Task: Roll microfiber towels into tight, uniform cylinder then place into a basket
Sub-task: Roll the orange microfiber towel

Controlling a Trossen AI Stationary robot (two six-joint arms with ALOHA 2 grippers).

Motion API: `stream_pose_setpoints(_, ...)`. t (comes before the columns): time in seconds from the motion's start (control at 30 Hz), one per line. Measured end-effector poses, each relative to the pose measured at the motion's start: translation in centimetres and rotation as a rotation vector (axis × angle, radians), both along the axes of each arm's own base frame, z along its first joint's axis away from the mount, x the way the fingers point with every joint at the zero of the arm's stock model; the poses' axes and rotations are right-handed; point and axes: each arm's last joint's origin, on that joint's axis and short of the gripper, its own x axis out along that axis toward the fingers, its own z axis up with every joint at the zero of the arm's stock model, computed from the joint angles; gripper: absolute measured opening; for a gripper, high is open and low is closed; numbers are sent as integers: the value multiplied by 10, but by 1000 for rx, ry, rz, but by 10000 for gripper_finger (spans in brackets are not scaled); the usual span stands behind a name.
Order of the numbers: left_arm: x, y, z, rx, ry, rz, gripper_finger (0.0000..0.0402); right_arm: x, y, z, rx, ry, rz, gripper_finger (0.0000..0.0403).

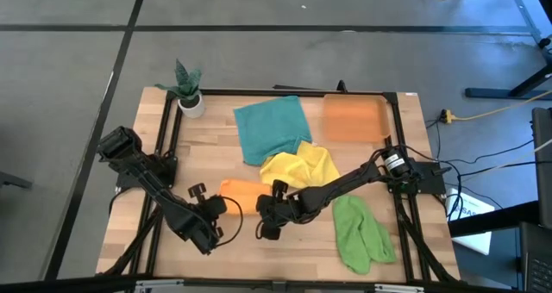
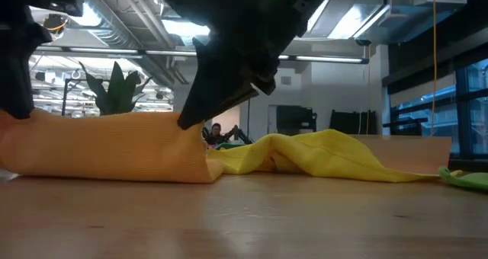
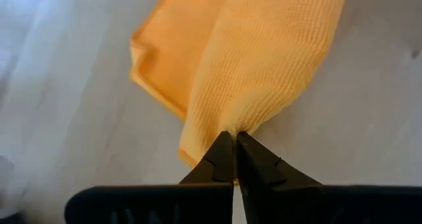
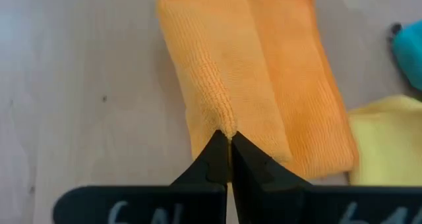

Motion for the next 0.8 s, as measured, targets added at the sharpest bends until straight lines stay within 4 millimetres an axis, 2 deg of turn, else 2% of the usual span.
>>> stream_pose_setpoints(0.2, 4, 12, -5, 41, -4, 35, 0, -4, -6, -3, -63, 31, -85, 5)
stream_pose_setpoints(0.6, 7, 32, -17, 127, -22, 89, 0, -6, -18, -5, -104, 71, -149, 5)
stream_pose_setpoints(0.8, 11, 38, -30, 108, -34, 37, 0, -8, -24, -12, -123, 84, -170, 5)
